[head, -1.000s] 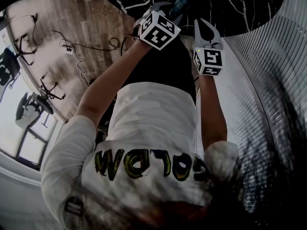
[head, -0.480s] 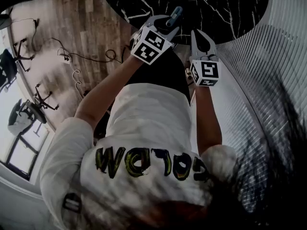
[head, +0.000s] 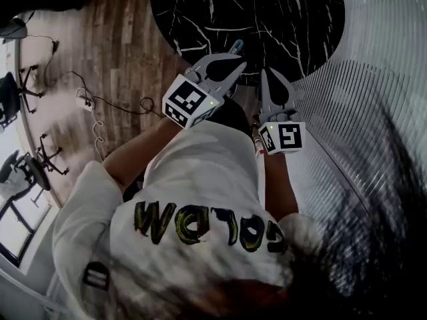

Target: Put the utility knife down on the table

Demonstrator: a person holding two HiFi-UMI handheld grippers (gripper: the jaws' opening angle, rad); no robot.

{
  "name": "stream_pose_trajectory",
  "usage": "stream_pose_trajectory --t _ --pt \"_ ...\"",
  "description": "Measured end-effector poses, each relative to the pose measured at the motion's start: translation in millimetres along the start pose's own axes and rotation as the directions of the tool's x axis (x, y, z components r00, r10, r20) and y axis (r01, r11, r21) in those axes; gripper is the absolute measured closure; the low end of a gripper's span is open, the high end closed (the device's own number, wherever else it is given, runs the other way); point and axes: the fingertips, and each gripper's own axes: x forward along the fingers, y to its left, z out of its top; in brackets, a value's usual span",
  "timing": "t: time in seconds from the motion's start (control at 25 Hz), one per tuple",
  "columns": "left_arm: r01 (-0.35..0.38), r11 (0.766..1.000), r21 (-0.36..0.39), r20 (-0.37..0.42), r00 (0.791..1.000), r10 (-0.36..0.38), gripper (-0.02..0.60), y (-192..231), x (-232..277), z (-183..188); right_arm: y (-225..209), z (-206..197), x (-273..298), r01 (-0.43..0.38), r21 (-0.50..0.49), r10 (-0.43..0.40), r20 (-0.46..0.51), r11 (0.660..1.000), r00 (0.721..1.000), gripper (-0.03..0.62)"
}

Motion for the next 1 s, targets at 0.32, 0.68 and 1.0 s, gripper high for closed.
stream_pose_trajectory --t 0.32,0.68,1.0 --pt "0.099 0.995 0.013 0.088 0.991 -0.1 0.583 -43 -42 49 43 68 -26 -0.058 -0.037 0.06 0.073 0.998 0.995 0.592" --pt "0.085 0.991 0.101 0.211 0.972 -0.104 0.583 -61 -78 108 81 133 -52 -0.075 -0.115 0.095 0.179 0.991 0.979 0.592" --pt "0.057 0.99 0.131 0.265 0.96 -0.09 0.583 -77 -91 126 104 151 -63 -0.092 -0.177 0.132 0.232 0.98 0.964 0.594"
